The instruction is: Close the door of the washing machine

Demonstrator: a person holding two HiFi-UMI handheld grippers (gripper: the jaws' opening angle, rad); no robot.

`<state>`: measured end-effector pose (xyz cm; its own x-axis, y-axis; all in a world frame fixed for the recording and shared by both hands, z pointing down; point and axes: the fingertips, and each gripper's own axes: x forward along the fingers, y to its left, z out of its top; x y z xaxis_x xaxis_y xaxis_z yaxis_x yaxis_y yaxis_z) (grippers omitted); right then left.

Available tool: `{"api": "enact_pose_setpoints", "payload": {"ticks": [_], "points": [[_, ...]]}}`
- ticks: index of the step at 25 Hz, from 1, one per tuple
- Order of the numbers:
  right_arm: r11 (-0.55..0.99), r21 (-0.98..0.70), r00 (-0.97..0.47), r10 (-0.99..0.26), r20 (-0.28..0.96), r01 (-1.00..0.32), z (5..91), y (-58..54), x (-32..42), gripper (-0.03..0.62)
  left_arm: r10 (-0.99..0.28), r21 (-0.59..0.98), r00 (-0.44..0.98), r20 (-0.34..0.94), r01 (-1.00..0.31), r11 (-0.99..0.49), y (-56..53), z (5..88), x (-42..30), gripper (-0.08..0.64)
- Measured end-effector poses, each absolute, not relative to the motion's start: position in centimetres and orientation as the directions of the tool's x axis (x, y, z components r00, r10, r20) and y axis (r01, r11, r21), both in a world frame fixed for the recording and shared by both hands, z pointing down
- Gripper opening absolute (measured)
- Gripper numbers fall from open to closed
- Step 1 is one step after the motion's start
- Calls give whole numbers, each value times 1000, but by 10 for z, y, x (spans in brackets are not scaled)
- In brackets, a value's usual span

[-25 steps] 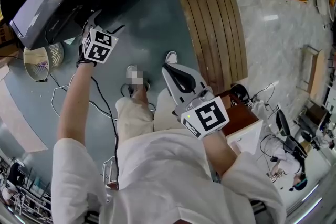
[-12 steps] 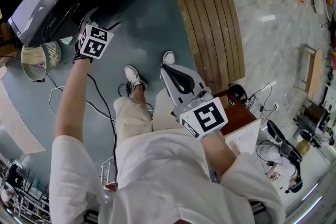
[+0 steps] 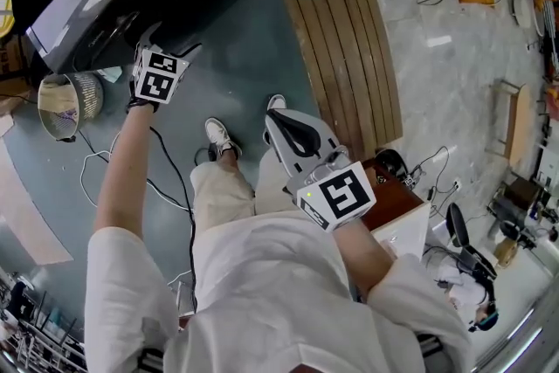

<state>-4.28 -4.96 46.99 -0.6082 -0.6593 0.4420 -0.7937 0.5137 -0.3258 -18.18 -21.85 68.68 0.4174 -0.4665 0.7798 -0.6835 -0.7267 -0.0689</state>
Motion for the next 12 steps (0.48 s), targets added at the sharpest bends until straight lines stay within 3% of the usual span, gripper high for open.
{"api": "enact_pose_setpoints", "payload": {"ticks": [12], "points": [[603,-210,-634,-684,361,-770,370,-50,-47,-5,-569,117,475,671,-826,-551,-167,583,-181,430]]}}
